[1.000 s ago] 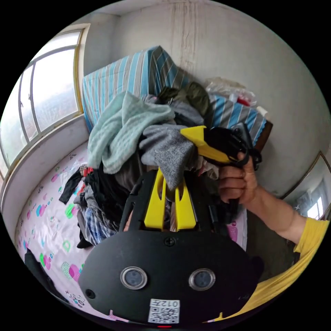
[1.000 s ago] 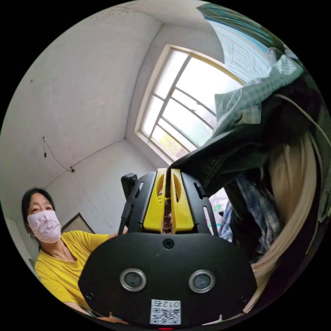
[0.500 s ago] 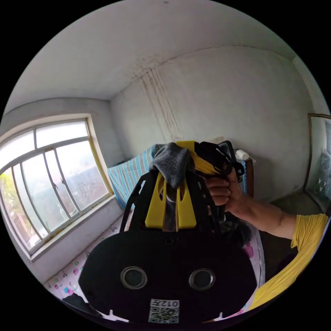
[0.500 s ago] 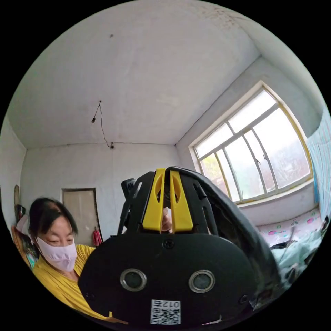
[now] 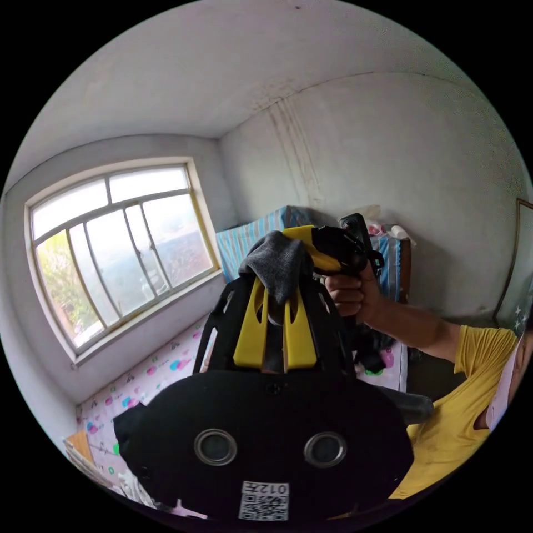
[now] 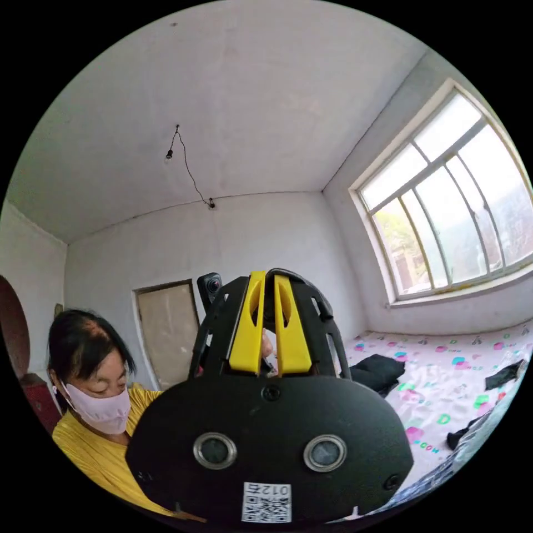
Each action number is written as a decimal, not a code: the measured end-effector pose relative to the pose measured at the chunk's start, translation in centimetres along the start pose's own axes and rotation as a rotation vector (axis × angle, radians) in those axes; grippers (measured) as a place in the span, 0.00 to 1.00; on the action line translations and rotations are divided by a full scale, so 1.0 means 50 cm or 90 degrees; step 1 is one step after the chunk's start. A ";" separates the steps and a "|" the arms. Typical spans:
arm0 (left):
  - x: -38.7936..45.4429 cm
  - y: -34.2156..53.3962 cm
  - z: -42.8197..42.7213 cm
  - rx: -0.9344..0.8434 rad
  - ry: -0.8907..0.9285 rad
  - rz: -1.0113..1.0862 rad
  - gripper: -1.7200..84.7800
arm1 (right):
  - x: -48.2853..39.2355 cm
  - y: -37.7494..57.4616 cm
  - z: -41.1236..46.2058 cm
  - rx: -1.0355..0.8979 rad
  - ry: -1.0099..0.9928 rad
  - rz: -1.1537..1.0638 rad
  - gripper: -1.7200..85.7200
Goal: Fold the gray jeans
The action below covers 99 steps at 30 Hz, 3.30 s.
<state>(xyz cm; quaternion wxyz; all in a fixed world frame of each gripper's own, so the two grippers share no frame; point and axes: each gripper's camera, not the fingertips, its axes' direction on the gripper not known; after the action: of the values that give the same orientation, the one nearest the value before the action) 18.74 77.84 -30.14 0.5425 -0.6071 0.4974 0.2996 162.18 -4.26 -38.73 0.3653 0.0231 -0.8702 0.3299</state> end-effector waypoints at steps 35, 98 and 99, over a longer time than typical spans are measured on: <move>-0.603 0.971 0.020 -0.637 0.356 -0.575 0.03 | 1.002 0.750 0.287 -0.380 0.823 0.399 0.07; -0.244 0.338 -0.755 -0.025 0.153 -0.492 0.09 | 0.083 0.873 0.647 -0.327 0.309 -0.098 0.04; -0.230 0.325 -0.755 -0.031 0.145 -0.491 0.09 | 0.071 0.885 0.624 -0.322 0.330 -0.081 0.04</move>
<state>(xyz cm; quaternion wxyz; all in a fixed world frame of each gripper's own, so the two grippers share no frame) -6.76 46.30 -16.84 0.5421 -0.7911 0.2830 0.0165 127.78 12.61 -77.16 0.5876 -0.0978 -0.7996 0.0761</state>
